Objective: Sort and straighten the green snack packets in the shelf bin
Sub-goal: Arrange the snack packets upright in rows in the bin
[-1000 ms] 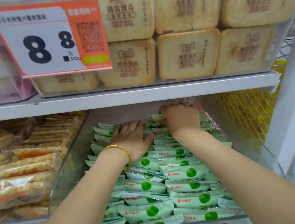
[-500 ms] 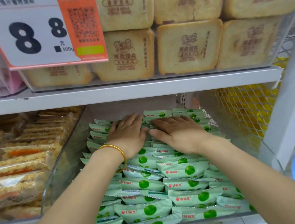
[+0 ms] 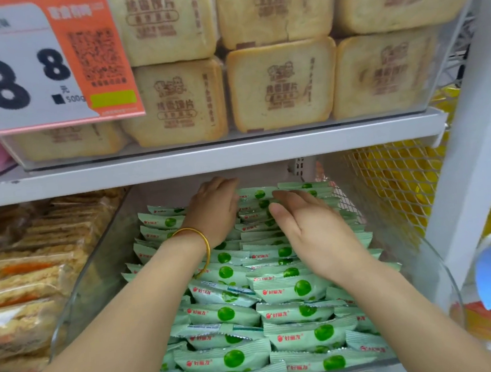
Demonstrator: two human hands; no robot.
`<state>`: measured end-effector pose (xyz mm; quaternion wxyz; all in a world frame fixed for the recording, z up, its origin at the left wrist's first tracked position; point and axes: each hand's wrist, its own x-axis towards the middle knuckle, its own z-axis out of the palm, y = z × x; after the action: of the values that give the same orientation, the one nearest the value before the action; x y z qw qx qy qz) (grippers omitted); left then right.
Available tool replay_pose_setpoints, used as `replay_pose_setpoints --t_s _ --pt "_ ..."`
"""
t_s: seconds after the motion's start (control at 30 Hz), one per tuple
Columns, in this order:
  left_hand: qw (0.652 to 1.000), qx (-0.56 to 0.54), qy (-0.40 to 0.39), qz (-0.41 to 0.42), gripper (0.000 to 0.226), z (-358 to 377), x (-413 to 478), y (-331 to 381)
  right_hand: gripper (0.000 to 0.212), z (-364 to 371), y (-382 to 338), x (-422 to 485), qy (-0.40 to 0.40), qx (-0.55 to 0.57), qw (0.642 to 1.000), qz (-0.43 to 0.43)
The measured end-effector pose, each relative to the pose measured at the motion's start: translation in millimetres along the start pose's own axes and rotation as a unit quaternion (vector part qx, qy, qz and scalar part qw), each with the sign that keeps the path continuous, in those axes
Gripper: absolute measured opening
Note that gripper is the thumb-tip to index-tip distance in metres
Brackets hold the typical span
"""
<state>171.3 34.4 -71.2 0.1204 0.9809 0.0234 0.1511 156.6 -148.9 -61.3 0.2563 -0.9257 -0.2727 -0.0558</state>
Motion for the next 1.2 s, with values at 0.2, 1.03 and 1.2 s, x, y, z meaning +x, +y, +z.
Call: replay_pose_setpoints --t_s 0.2,1.03,1.2 --pt "0.998 -0.041 0.023 -0.044 0.021 7 18 1 0.049 0 -1 -5 -0.013 -0.023 1.000 -0.008" --pt "0.926 -0.321 0.197 -0.021 0.016 -55 -69 42 0.037 -16 -8 -19 0.080 0.157 0.984 -0.036" --pt "0.881 -0.433 0.189 0.001 0.021 -67 -107 50 0.015 -29 -15 -37 0.048 0.263 0.961 -0.075"
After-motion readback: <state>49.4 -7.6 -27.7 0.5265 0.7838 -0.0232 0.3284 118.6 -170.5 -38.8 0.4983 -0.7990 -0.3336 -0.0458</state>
